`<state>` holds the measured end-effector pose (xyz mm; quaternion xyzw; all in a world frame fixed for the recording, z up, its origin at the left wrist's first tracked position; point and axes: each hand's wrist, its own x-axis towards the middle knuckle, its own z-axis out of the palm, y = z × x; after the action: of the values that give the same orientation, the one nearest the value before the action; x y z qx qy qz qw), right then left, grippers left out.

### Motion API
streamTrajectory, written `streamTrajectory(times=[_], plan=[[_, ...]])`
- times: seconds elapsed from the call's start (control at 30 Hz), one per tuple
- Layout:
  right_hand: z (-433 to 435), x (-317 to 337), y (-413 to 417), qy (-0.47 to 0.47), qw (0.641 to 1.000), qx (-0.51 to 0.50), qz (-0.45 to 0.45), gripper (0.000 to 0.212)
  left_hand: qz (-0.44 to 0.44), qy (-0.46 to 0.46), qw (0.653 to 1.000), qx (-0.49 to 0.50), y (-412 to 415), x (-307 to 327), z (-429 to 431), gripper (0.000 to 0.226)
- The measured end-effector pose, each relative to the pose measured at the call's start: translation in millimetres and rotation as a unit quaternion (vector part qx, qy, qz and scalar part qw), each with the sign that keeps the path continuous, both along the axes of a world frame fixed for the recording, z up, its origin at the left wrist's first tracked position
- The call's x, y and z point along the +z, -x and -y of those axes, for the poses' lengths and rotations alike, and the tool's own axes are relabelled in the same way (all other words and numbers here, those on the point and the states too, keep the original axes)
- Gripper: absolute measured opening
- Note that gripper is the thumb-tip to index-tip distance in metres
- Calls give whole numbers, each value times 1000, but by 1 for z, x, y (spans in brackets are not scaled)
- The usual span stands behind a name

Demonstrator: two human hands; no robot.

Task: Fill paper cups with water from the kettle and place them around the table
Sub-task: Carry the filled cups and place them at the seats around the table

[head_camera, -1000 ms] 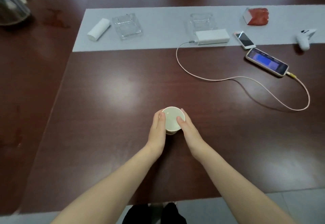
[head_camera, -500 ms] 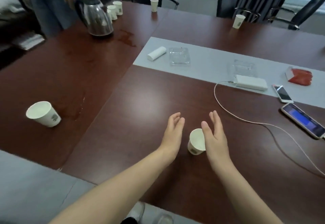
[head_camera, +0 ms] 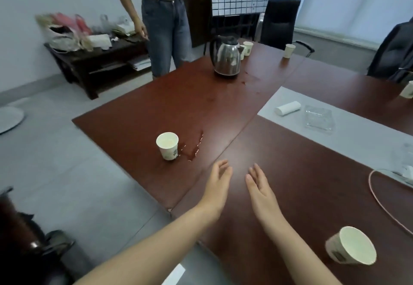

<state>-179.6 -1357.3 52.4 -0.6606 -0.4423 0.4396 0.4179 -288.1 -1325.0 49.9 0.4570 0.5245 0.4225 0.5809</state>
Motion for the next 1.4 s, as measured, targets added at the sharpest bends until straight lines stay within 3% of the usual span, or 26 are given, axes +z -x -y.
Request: streamTrajectory(times=[0.23, 0.6, 0.93, 1.4], plan=[[-57, 5, 127, 16, 998, 45, -32, 51, 2, 1, 998, 70, 134, -4, -42, 21], [-153, 20, 309, 36, 984, 170, -40, 55, 3, -20, 978, 210, 328, 13, -119, 33], [-269, 17, 404, 44, 973, 227, -12, 57, 24, 0, 964, 266, 429, 4, -212, 35], [-437, 0, 513, 62, 961, 270, -7, 56, -19, 23, 945, 327, 544, 1, -375, 37]])
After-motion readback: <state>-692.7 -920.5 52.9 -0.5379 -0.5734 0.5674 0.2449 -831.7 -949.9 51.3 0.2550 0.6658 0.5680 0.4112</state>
